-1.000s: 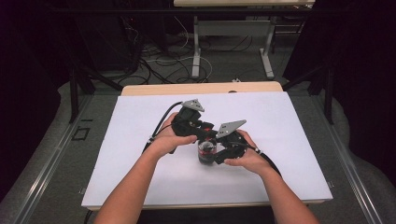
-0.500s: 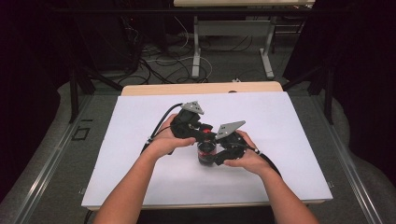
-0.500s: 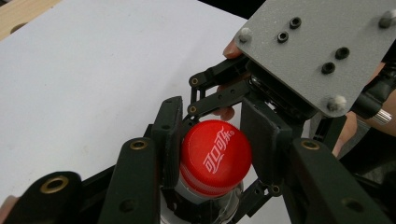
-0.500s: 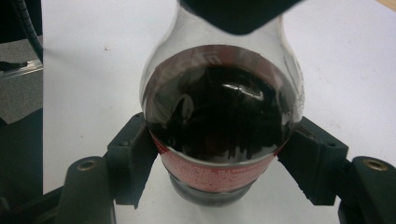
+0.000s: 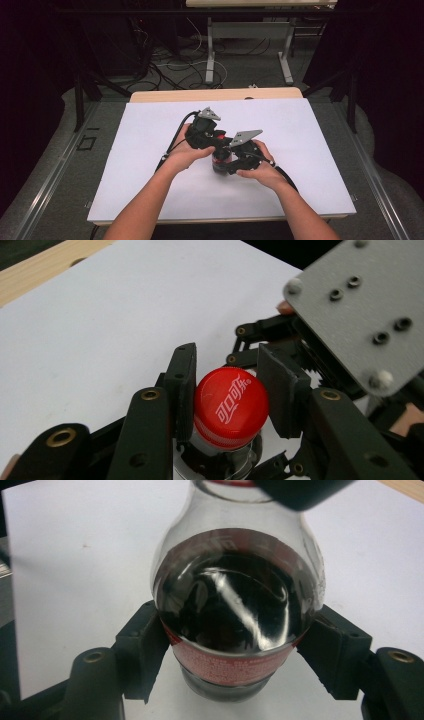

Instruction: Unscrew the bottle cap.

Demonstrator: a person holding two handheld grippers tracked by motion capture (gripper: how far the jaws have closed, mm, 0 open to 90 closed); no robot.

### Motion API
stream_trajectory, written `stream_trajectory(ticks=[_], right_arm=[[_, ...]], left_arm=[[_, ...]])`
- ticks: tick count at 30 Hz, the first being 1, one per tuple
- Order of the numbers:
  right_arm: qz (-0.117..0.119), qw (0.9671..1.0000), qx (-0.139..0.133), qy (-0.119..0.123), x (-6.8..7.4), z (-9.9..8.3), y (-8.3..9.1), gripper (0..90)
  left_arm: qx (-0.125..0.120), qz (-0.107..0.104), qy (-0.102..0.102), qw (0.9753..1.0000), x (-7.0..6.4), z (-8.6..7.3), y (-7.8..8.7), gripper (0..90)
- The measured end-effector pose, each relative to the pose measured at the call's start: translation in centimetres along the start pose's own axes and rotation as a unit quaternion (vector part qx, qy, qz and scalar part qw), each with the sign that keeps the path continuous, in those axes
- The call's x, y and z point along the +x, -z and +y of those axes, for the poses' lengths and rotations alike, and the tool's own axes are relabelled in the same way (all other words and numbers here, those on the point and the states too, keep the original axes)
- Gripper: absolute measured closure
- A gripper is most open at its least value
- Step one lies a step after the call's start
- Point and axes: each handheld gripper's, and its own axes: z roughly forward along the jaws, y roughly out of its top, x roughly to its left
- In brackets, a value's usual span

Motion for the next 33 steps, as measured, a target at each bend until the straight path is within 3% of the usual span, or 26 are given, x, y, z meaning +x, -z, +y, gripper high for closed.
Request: stream_trajectory(ticks=[1, 4, 5, 8, 12, 16, 20, 21, 24, 25, 26, 29, 30, 32, 33], right_arm=[[-0.016, 0.9998, -0.004, -0.007, 0.1, 0.1, -0.1, 31.1], [-0.03, 0.9995, -0.002, -0.012, 0.3, 0.1, -0.1, 31.1], [-0.034, 0.9993, -0.002, -0.016, 0.3, 0.2, -0.1, 31.1], [-0.044, 0.9987, -0.012, -0.024, 0.4, 0.2, -0.2, 31.1], [-0.034, 0.9991, -0.01, -0.023, 0.2, 0.2, -0.1, 31.0], [-0.019, 0.9997, -0.005, -0.016, 0.2, 0.1, -0.1, 30.9], [-0.003, 0.9999, -0.004, -0.013, 0.3, 0.1, -0.1, 30.9], [0.0, 0.9999, -0.004, -0.014, 0.3, 0.1, -0.1, 30.9], [0.009, 0.9999, 0.001, -0.004, 0.3, 0.1, 0.0, 30.9], [0.021, 0.9998, -0.001, -0.004, 0.3, 0.2, 0.1, 30.9], [0.023, 0.9997, -0.006, -0.002, 0.4, 0.2, 0.1, 30.9], [0.034, 0.9994, -0.008, 0.004, 0.4, 0.1, 0.3, 30.9], [0.039, 0.9992, -0.006, 0.005, 0.4, 0.2, 0.3, 30.8], [0.046, 0.9989, -0.006, 0.01, 0.4, 0.2, 0.4, 30.8], [0.052, 0.9986, -0.004, 0.011, 0.4, 0.2, 0.5, 30.8]], left_arm=[[-0.003, 0.011, 0.005, 0.9999, -0.1, 0.0, 0.0, 61.2], [-0.015, 0.048, 0.028, 0.9983, -0.8, 0.0, -0.2, 61.2], [-0.015, 0.048, 0.028, 0.9983, -0.8, 0.0, -0.2, 61.2], [-0.023, 0.074, 0.049, 0.9958, -1.4, 0.1, -0.4, 61.1], [-0.029, 0.075, 0.047, 0.9957, -1.5, 0.2, -0.5, 59.5], [-0.028, 0.046, 0.031, 0.9981, -1.0, 0.4, 0.2, 47.1], [-0.01, 0.025, 0.018, 0.9995, -0.4, 0.5, 0.9, 42.4], [-0.002, 0.012, 0.004, 0.9999, 0.0, 0.5, 1.2, 41.9], [0.009, -0.005, -0.009, 0.9999, 0.2, 0.5, 1.6, 41.7], [0.012, -0.024, -0.024, 0.9994, 0.3, 0.4, 1.8, 42.7], [0.012, -0.024, -0.024, 0.9994, 0.3, 0.4, 1.8, 43.6], [0.02, -0.057, -0.048, 0.997, 0.6, 0.3, 2.1, 48.7], [0.011, -0.06, -0.052, 0.9968, 0.6, 0.3, 2.0, 49.3], [0.013, -0.077, -0.069, 0.9946, 0.8, 0.4, 2.0, 50.5], [0.025, -0.088, -0.072, 0.9932, 0.9, 0.5, 2.1, 50.9]])
